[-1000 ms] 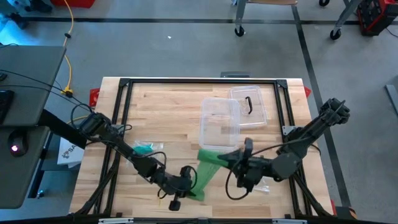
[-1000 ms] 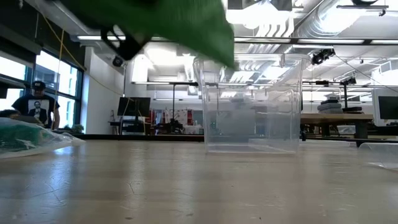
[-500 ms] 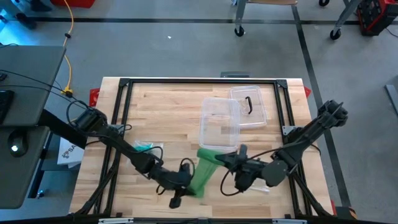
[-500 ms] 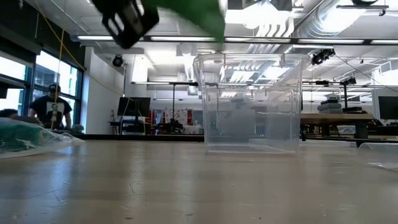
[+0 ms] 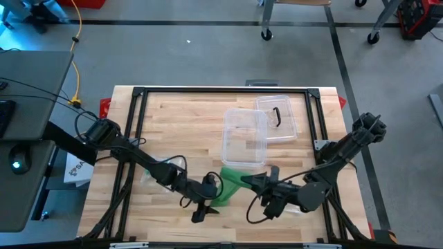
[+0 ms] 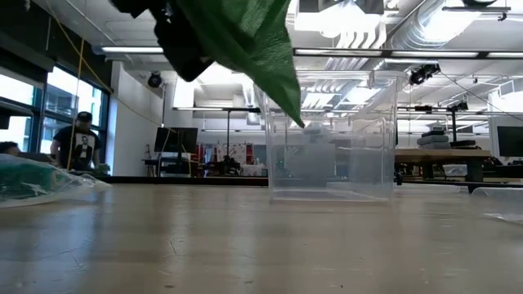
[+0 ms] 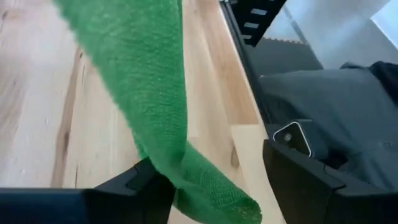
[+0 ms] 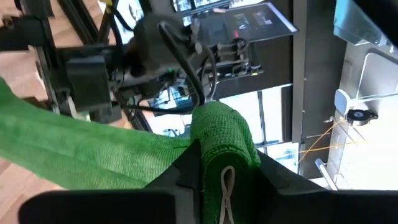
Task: Roll bandage
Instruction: Roll the green bandage
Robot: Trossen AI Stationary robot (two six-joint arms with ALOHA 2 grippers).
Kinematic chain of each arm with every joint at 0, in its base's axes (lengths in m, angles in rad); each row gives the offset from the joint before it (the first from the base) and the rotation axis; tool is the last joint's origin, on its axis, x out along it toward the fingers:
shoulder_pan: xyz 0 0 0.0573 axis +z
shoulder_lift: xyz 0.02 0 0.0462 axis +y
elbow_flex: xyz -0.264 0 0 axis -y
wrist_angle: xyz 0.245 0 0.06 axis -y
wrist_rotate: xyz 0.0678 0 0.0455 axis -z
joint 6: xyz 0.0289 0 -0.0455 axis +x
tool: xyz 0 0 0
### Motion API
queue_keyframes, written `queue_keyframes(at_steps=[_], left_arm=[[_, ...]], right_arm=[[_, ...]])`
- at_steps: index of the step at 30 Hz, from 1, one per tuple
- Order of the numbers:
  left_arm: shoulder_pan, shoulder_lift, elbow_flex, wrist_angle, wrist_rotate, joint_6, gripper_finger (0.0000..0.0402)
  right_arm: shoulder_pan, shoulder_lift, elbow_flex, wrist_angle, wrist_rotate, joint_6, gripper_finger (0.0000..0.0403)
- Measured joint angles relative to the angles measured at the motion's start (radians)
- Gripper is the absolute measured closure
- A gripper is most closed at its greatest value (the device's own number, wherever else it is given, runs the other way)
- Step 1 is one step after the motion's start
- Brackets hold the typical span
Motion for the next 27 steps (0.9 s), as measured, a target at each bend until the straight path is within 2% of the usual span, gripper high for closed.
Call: queue_keyframes(at_steps=[6,9,12,20,27], left_arm=[[0.048,0.0,0.0,0.099,0.088,0.064,0.0166],[0.081,0.0,0.0,0.156,0.132,0.115,0.0166],[0.11,-0.006,0.0,0.168,0.131,0.197,0.0166],[0.149,-0.021,0.0,0.151,-0.058,0.537,0.0166],[0.186,-0.021,0.0,0.175,-0.141,0.529,0.0163]], right_arm=[[0.015,0.0,0.0,0.032,0.006,0.004,0.0336],[0.019,0.0,0.0,0.033,0.005,0.056,0.0336],[0.019,0.0,0.0,0.033,0.005,0.083,0.0336],[0.019,0.0,-0.001,0.045,0.0,0.133,0.0336],[0.019,0.0,-0.001,0.046,0.001,0.162,0.0336]])
